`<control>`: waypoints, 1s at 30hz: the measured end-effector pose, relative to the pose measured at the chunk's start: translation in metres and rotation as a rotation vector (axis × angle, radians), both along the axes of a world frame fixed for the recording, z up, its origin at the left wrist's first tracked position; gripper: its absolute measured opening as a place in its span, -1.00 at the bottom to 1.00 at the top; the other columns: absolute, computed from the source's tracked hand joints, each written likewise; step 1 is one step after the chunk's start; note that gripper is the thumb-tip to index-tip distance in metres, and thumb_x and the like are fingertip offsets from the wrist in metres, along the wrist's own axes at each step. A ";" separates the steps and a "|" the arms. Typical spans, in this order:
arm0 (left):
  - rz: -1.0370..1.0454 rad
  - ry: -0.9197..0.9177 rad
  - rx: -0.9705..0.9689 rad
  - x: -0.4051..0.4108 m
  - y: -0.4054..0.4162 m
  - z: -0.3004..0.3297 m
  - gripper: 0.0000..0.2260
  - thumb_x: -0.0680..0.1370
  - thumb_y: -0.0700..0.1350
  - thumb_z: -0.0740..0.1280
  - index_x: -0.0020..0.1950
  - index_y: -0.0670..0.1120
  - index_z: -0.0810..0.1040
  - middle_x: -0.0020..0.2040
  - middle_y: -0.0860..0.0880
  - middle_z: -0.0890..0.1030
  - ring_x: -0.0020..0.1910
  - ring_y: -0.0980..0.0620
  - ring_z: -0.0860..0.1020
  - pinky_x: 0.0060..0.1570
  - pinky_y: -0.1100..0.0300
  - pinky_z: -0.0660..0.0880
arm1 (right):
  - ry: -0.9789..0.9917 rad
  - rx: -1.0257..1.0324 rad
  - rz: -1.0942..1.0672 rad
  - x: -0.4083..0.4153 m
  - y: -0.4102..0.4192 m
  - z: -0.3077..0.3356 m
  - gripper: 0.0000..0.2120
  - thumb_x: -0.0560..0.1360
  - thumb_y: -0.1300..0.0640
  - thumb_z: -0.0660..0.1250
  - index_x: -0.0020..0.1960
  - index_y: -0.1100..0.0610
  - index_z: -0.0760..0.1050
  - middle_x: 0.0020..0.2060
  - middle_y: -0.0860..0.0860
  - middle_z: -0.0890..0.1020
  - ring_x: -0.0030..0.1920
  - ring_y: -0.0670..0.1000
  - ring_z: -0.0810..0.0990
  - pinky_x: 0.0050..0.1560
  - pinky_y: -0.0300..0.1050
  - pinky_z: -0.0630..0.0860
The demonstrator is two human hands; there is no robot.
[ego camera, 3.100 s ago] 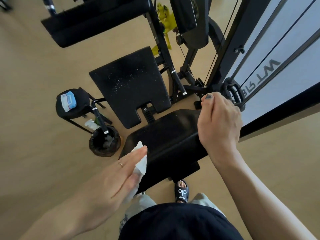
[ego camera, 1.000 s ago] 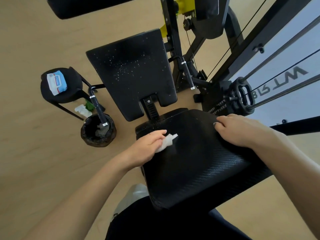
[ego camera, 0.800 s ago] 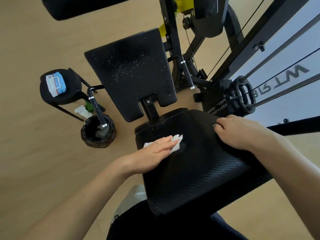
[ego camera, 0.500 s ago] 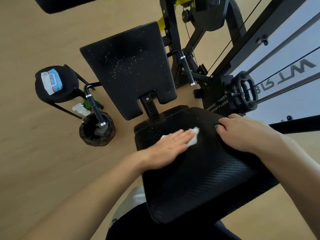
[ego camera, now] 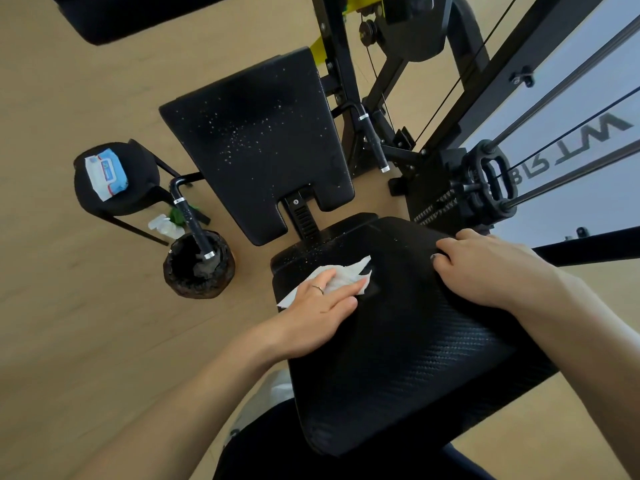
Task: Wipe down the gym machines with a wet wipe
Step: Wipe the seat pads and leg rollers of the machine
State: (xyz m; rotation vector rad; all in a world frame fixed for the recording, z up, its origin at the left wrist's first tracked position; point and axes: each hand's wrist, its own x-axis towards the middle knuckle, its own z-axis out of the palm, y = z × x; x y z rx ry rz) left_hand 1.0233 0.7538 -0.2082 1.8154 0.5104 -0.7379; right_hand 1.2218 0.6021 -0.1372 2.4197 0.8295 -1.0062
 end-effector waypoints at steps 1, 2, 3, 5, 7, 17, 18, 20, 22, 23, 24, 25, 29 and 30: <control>0.004 -0.032 0.001 0.000 0.000 0.001 -0.63 0.72 0.12 0.03 0.55 0.31 0.27 0.63 0.15 0.09 0.58 0.14 -0.01 0.55 0.13 -0.10 | -0.002 0.000 0.000 0.000 0.000 0.000 -0.57 0.69 -0.18 -0.08 0.36 -0.06 0.42 0.27 0.01 0.46 0.32 0.13 0.47 0.23 0.16 0.47; 0.017 -0.091 0.007 0.001 0.001 0.003 -0.63 0.73 0.09 0.04 0.54 0.25 0.33 0.60 0.15 0.20 0.55 0.21 0.08 0.52 0.27 -0.06 | -0.004 0.001 0.001 0.000 -0.001 0.000 -0.58 0.69 -0.18 -0.08 0.35 -0.06 0.42 0.26 0.01 0.46 0.31 0.13 0.47 0.23 0.16 0.47; 0.046 -0.161 0.014 0.002 0.001 0.007 -0.65 0.73 0.07 0.06 0.49 0.18 0.43 0.52 0.17 0.34 0.47 0.29 0.22 0.49 0.37 0.05 | -0.005 0.001 0.003 0.000 -0.001 0.000 -0.58 0.69 -0.18 -0.08 0.35 -0.06 0.42 0.25 0.01 0.46 0.31 0.13 0.47 0.23 0.16 0.46; 0.119 -0.253 0.015 0.003 0.000 0.012 -0.71 0.73 0.06 0.09 0.33 0.15 0.56 0.28 0.21 0.53 0.27 0.30 0.43 0.35 0.27 0.34 | -0.003 -0.002 0.004 0.000 -0.001 0.000 -0.58 0.69 -0.18 -0.08 0.35 -0.07 0.42 0.26 0.01 0.46 0.31 0.13 0.47 0.23 0.17 0.46; 0.171 -0.272 0.043 0.002 -0.002 0.012 -0.77 0.72 0.05 0.11 0.28 0.16 0.51 0.11 0.19 0.56 0.14 0.25 0.51 0.18 0.20 0.45 | -0.001 -0.002 0.003 0.000 0.000 0.001 -0.58 0.69 -0.18 -0.08 0.34 -0.07 0.42 0.25 0.01 0.46 0.31 0.13 0.47 0.22 0.16 0.46; 0.050 -0.181 0.091 0.005 -0.006 0.005 -0.64 0.72 0.04 0.11 0.50 0.07 0.45 0.51 0.17 0.25 0.42 0.21 0.23 0.32 0.42 0.17 | 0.011 -0.002 -0.003 0.000 0.001 0.003 -0.59 0.69 -0.16 -0.07 0.33 -0.05 0.42 0.25 0.02 0.46 0.31 0.13 0.48 0.23 0.15 0.47; -0.002 -0.145 0.062 0.004 -0.006 0.004 -0.62 0.73 0.06 0.09 0.55 0.12 0.35 0.57 0.19 0.17 0.51 0.17 0.12 0.42 0.31 0.11 | 0.012 -0.002 -0.002 0.000 0.001 0.003 -0.59 0.69 -0.17 -0.07 0.34 -0.05 0.42 0.25 0.01 0.46 0.31 0.13 0.48 0.23 0.16 0.47; -0.067 -0.086 -0.023 0.003 -0.003 0.006 -0.58 0.73 0.10 0.03 0.61 0.20 0.15 0.63 0.23 0.03 0.59 0.19 -0.06 0.54 0.17 -0.06 | 0.008 -0.003 0.000 0.000 0.000 0.002 -0.59 0.69 -0.17 -0.07 0.34 -0.05 0.42 0.25 0.01 0.46 0.31 0.13 0.48 0.24 0.16 0.47; -0.111 -0.062 -0.083 0.003 0.000 0.010 -0.57 0.74 0.12 -0.02 0.62 0.23 0.04 0.63 0.27 -0.06 0.59 0.28 -0.13 0.52 0.24 -0.17 | 0.004 -0.004 0.000 0.000 0.000 0.002 -0.59 0.69 -0.17 -0.07 0.34 -0.05 0.42 0.25 0.01 0.46 0.31 0.13 0.48 0.24 0.17 0.47; -0.136 -0.068 -0.099 0.004 0.000 0.013 -0.57 0.74 0.12 -0.03 0.62 0.24 0.01 0.62 0.29 -0.08 0.57 0.32 -0.14 0.51 0.27 -0.19 | 0.002 -0.004 -0.001 0.001 0.000 0.001 -0.59 0.69 -0.16 -0.07 0.34 -0.05 0.42 0.25 0.01 0.46 0.31 0.13 0.47 0.24 0.17 0.46; -0.161 -0.082 -0.116 0.005 -0.001 0.015 -0.57 0.74 0.12 -0.04 0.62 0.25 0.00 0.61 0.31 -0.10 0.56 0.34 -0.14 0.51 0.29 -0.19 | 0.000 -0.003 0.001 0.000 -0.001 0.000 -0.59 0.69 -0.16 -0.07 0.34 -0.05 0.42 0.26 0.01 0.46 0.31 0.13 0.47 0.24 0.17 0.46; -0.179 -0.096 -0.133 0.006 -0.003 0.016 -0.57 0.74 0.11 -0.05 0.63 0.24 -0.02 0.61 0.32 -0.10 0.55 0.36 -0.15 0.52 0.30 -0.20 | -0.003 -0.003 0.002 0.001 -0.001 0.000 -0.58 0.68 -0.16 -0.07 0.35 -0.06 0.42 0.27 0.01 0.45 0.31 0.13 0.47 0.24 0.17 0.46; -0.165 -0.028 -0.085 0.010 0.009 -0.015 -0.52 0.75 0.06 -0.06 0.66 0.07 -0.10 0.64 0.21 -0.10 0.55 0.33 -0.13 0.46 0.36 -0.22 | -0.003 -0.010 0.008 0.001 0.001 -0.001 -0.57 0.68 -0.18 -0.08 0.38 -0.08 0.40 0.29 0.01 0.45 0.31 0.11 0.47 0.24 0.16 0.49; -0.124 0.016 -0.049 0.005 0.021 -0.035 -0.51 0.75 0.06 -0.07 0.66 0.03 -0.11 0.65 0.15 -0.10 0.57 0.28 -0.12 0.45 0.35 -0.22 | -0.002 -0.014 0.007 0.000 0.002 -0.001 -0.57 0.68 -0.18 -0.08 0.39 -0.08 0.40 0.29 0.00 0.45 0.31 0.11 0.48 0.24 0.17 0.49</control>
